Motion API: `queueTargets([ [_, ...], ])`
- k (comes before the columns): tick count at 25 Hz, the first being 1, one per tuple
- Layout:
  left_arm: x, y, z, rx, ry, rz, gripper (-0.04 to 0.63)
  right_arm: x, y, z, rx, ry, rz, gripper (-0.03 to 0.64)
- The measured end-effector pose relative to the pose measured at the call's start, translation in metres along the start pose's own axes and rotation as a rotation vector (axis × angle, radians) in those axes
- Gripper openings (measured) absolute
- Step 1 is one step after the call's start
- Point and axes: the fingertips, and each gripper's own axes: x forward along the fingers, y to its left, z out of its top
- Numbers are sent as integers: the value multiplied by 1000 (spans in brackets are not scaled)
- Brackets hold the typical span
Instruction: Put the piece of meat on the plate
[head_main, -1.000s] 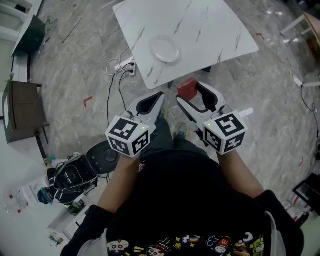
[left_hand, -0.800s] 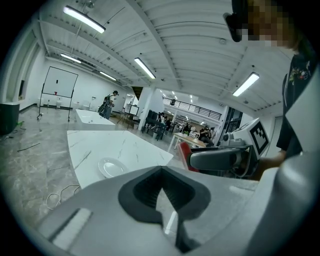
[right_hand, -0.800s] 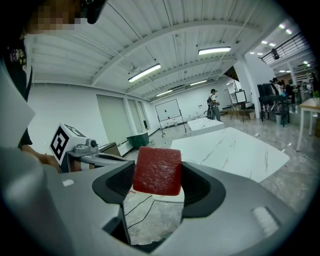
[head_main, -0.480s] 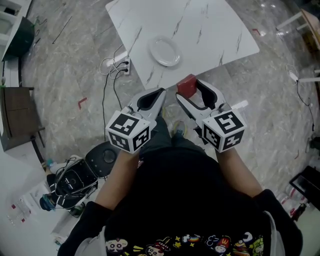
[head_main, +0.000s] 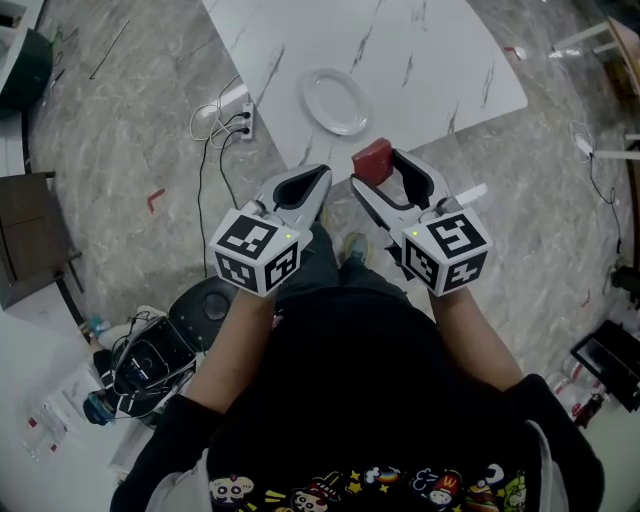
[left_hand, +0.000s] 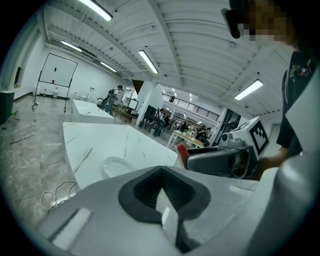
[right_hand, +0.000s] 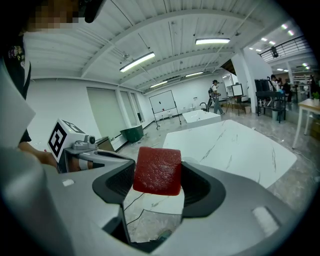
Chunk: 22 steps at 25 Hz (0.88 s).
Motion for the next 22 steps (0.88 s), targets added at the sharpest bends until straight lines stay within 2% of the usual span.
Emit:
queueTargets([
  [10, 25, 40, 7, -21, 45, -19, 0, 44, -21, 7, 20, 44, -22, 318],
  [22, 40, 76, 4, -55, 82, -20, 0, 97, -50, -5, 17, 130, -52, 318],
])
